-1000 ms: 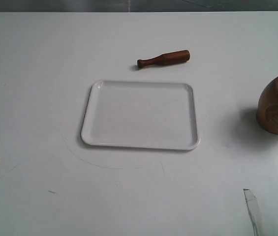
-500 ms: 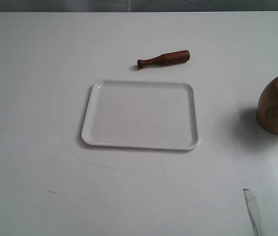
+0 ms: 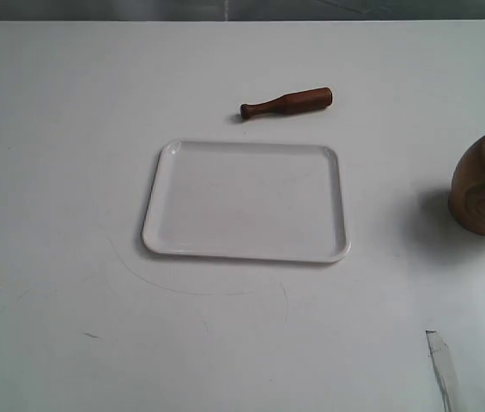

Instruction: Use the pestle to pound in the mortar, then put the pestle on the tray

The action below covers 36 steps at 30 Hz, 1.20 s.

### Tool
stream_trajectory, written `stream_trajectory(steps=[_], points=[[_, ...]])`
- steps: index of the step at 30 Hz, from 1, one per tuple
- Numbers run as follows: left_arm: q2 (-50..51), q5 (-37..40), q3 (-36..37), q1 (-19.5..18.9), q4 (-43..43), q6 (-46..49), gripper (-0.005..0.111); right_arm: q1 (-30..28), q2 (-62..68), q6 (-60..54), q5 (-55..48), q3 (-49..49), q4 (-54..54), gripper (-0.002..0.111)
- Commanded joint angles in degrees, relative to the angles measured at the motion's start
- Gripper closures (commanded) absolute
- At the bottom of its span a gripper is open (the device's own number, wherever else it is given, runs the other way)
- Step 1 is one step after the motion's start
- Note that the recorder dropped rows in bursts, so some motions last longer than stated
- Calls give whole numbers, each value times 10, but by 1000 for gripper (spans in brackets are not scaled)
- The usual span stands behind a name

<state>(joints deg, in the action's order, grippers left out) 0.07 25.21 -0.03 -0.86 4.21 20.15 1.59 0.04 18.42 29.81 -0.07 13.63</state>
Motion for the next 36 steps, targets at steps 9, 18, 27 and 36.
stream_trajectory(steps=[9, 18, 27, 36], points=[[-1, -2, 0, 4, -4, -5, 107, -3, 308, -60, 100, -222, -424, 108], [-1, -2, 0, 4, -4, -5, 107, 82, 628, 497, -176, -465, -1136, 108], [-1, -2, 0, 4, -4, -5, 107, 265, 859, -247, -656, -510, -1136, 108], [-1, -2, 0, 4, -4, -5, 107, 242, 1002, -787, -737, -849, -136, 108]])
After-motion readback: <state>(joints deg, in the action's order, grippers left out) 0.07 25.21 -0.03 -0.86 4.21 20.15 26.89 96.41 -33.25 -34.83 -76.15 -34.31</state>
